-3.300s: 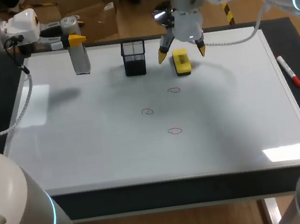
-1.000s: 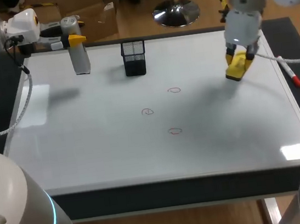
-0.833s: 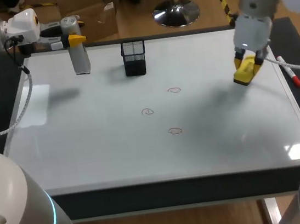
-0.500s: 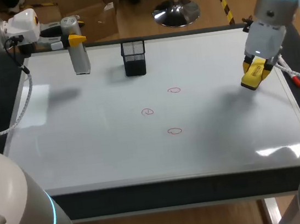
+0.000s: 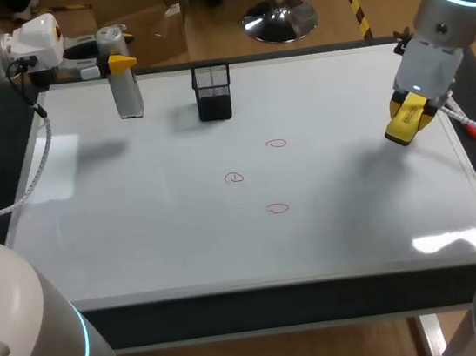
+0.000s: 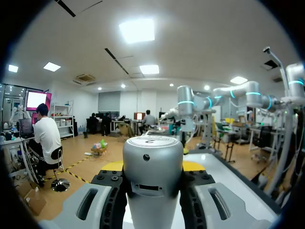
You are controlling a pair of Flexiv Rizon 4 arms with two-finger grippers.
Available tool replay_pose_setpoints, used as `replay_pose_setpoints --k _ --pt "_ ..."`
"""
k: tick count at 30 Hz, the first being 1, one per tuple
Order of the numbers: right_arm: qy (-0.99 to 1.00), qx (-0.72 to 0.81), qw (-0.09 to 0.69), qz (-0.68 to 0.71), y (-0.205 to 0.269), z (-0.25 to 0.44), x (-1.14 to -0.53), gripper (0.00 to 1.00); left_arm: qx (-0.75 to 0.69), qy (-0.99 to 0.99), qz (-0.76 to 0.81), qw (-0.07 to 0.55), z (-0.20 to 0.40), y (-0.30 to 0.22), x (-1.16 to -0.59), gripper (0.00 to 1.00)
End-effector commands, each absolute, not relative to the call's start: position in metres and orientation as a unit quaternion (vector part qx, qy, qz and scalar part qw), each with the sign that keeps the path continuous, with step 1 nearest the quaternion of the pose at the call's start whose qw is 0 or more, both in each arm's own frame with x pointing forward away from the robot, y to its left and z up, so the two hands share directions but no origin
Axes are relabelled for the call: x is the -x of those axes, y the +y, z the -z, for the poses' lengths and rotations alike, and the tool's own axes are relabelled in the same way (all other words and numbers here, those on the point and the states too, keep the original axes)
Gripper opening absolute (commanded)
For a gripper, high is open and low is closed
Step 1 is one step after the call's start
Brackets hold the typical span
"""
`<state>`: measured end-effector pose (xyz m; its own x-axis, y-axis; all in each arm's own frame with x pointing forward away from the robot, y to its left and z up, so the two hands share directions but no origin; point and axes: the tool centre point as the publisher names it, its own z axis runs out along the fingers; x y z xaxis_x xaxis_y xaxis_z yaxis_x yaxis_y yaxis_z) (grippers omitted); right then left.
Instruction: Pick up the inspection probe, press it on each red-marked spot on the whiteboard one by one, put down the probe, pick up the eraser, and wipe off all the red marks.
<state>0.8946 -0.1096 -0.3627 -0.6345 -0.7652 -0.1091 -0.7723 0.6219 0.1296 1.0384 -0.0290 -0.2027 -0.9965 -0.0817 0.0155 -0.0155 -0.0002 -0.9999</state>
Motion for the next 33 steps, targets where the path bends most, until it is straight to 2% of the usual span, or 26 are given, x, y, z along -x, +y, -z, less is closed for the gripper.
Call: replay_pose_setpoints --k 1,12,17,25,33 --pt "0.900 0.428 0.021 -0.081 -0.110 0.362 -0.895 0.00 0.034 0.707 0.706 0.023 0.202 -0.029 -1.039 0.00" --pt "0.900 0.428 0.021 -0.081 -0.110 0.362 -0.895 0.00 0.034 0.707 0.706 0.023 0.202 -0.029 -1.039 0.00" --pt "0.900 0.428 0.021 -0.081 -0.110 0.362 -0.895 0.00 0.031 0.716 0.697 0.017 0.197 -0.037 -1.020 0.00" --pt "0.900 0.428 0.021 -0.081 -0.110 0.362 -0.895 0.00 0.036 0.720 0.692 0.029 0.183 -0.050 -0.970 0.00" --pt "0.900 0.428 0.021 -0.081 -0.110 0.362 -0.895 0.00 0.029 0.725 0.687 0.020 0.198 -0.079 -0.911 0.00"
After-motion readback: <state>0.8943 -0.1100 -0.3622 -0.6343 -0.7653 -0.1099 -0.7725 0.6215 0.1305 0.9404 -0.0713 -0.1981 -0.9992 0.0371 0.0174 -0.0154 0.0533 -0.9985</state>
